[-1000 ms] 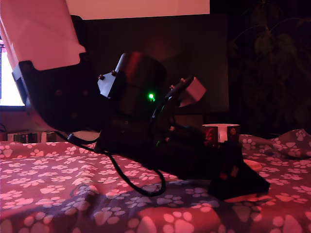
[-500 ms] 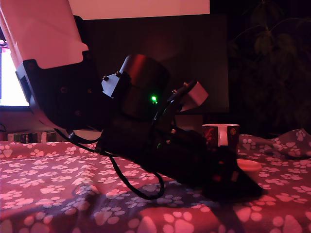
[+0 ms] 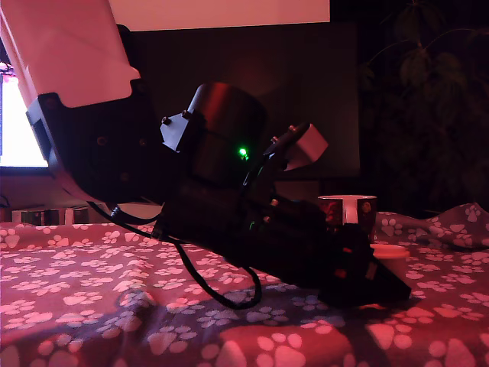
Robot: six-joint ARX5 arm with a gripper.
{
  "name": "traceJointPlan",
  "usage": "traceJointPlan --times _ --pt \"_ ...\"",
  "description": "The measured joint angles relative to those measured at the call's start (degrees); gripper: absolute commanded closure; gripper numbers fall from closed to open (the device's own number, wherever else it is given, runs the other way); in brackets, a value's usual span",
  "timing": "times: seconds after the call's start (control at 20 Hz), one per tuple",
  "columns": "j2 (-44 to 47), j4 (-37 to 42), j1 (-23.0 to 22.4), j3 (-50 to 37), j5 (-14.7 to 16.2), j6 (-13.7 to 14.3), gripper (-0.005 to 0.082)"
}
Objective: Pick up the coffee capsules on the table and drop them inside the coffee cup
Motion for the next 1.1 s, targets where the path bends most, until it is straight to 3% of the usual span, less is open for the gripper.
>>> traceJointPlan --times 0.3,0.6,1.1 --pt "-0.7 -1.9 0.4 0.0 0.0 -1.0 0.068" --pt "-10.1 -8.4 2.4 0.2 0.0 -1.0 0.0698" --pt "-19.5 -13.2 11.1 0.2 -0.4 -1.0 0.0698"
